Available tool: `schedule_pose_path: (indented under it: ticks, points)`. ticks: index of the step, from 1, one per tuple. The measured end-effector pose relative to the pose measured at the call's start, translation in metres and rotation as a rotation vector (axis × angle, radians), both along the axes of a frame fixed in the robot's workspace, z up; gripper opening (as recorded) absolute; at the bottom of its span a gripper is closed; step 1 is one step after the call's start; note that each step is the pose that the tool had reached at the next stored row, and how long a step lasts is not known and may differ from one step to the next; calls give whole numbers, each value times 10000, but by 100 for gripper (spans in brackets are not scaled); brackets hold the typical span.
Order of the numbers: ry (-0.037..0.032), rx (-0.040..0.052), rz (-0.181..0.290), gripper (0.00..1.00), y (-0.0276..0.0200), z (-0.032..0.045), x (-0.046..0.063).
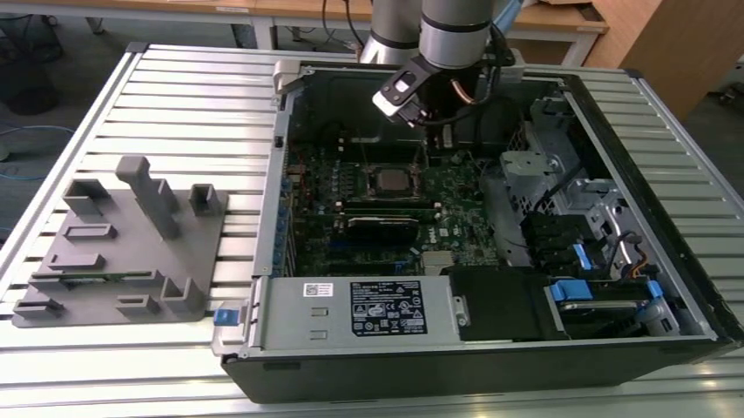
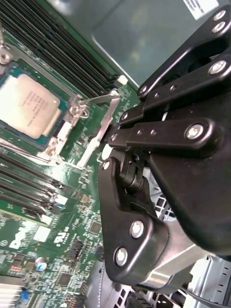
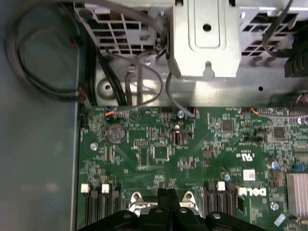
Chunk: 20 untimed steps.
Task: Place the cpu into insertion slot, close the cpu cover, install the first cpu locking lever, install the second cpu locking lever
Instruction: 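Close the cpu cover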
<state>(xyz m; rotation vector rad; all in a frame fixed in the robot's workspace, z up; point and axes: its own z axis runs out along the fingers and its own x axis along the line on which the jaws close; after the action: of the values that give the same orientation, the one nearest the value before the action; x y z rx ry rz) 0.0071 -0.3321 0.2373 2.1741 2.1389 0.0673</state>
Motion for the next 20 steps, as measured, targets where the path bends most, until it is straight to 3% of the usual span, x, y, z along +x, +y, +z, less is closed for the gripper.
schedule_pose_path:
  ticks: [14, 20]
  points:
    - [-11, -10, -1, 10, 0, -4, -18]
    - [-11, -30, 1, 10, 0, -18, -80]
